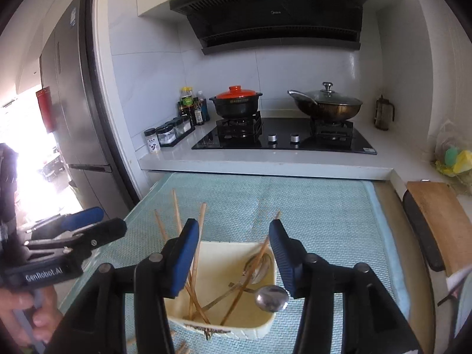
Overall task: Organize utensils
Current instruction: 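Open both grippers over the holder, dropping both chopsticks inside, then move both open tools back down toward the remaining chopsticks on the towel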
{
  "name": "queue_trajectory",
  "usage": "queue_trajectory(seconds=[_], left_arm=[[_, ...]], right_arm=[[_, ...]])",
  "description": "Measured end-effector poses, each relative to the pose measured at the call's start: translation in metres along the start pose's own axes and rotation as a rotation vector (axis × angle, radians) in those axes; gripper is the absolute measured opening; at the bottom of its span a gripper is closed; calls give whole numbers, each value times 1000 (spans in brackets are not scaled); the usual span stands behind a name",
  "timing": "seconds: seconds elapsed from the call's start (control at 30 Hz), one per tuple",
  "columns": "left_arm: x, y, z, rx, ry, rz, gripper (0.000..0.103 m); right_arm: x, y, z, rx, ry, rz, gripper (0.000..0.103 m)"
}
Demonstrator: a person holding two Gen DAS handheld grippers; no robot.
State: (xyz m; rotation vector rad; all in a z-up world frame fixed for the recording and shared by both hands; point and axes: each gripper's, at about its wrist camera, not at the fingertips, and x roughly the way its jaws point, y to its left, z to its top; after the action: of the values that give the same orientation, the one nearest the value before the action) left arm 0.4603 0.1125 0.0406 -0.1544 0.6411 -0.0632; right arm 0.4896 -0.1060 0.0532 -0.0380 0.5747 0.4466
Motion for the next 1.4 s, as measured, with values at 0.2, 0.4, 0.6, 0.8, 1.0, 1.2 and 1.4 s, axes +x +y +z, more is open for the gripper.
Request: queue_trajectory(seconds=[0.2, 0.4, 0.6, 0.8, 1.0, 1.2, 1.4], left_arm=[[-62, 6, -64, 153, 71, 65, 94], [-125, 14, -148, 308, 148, 201, 97], [-165, 30, -207, 167, 159, 196, 98], [-150, 51, -244, -14, 171, 186, 98], [-137, 81, -263, -107, 199, 224, 98], [-144, 93, -281, -138, 202, 251, 98], [-149, 93, -295, -159, 203, 237, 98]], right_arm=[[-64, 19, -64, -109, 14, 12, 63], [-111, 18, -164, -147, 76, -65, 63], [-141, -1, -242, -66, 160, -140, 63], [-146, -7, -283, 48, 226, -163, 63], [-122, 10, -285, 100, 274, -100, 49], [-85, 46, -278, 102, 321, 10, 35], [-35, 82, -257, 109, 360, 80, 28]])
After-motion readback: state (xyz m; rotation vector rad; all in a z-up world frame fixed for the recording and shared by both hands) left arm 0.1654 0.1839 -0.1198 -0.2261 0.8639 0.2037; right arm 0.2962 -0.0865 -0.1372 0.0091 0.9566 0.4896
